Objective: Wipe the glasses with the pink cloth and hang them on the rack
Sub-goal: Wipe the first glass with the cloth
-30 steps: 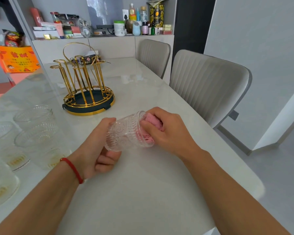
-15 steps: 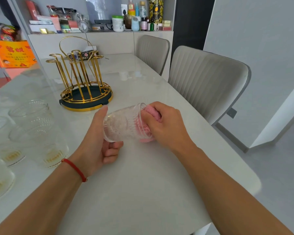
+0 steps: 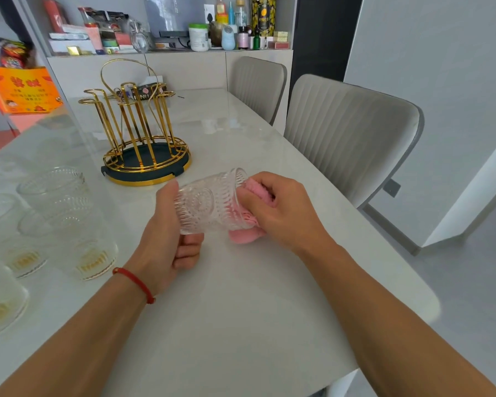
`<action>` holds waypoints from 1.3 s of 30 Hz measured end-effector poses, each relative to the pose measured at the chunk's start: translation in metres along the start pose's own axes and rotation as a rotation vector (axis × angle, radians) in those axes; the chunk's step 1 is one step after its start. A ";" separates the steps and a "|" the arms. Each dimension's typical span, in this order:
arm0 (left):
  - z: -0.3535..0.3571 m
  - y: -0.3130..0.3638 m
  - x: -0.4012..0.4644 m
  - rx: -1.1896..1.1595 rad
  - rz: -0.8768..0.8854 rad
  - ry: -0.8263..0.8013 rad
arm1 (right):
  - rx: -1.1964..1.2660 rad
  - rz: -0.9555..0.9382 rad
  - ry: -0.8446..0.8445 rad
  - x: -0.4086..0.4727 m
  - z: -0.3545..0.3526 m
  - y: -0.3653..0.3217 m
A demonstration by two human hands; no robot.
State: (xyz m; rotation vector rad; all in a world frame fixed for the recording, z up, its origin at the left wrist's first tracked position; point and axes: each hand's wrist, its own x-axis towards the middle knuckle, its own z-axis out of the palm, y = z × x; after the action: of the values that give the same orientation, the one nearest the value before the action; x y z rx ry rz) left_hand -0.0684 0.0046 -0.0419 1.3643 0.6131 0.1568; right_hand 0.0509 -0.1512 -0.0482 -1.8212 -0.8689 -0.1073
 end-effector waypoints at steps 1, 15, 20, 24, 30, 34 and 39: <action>-0.002 0.001 -0.001 0.011 -0.047 -0.020 | -0.019 -0.043 -0.001 -0.001 -0.001 -0.001; -0.012 0.007 -0.002 0.114 -0.147 -0.148 | -0.126 -0.217 0.012 -0.002 -0.002 -0.005; -0.001 0.000 -0.002 -0.001 -0.044 -0.092 | 0.029 0.039 0.087 0.003 0.004 -0.001; -0.007 0.004 0.002 0.065 -0.108 -0.074 | -0.138 -0.125 0.057 0.000 0.002 0.000; -0.008 0.004 -0.001 0.018 -0.076 -0.135 | -0.015 -0.012 0.110 0.003 0.009 -0.004; -0.009 0.004 0.004 0.032 -0.096 -0.085 | -0.134 -0.051 0.051 -0.001 0.008 -0.002; -0.017 0.007 0.001 0.080 -0.181 -0.174 | -0.217 -0.190 0.058 -0.003 0.003 -0.011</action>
State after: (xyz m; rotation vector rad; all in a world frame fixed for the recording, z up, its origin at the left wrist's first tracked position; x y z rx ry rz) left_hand -0.0744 0.0210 -0.0373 1.3749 0.5974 -0.1328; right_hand 0.0412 -0.1480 -0.0427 -1.9215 -1.0190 -0.3865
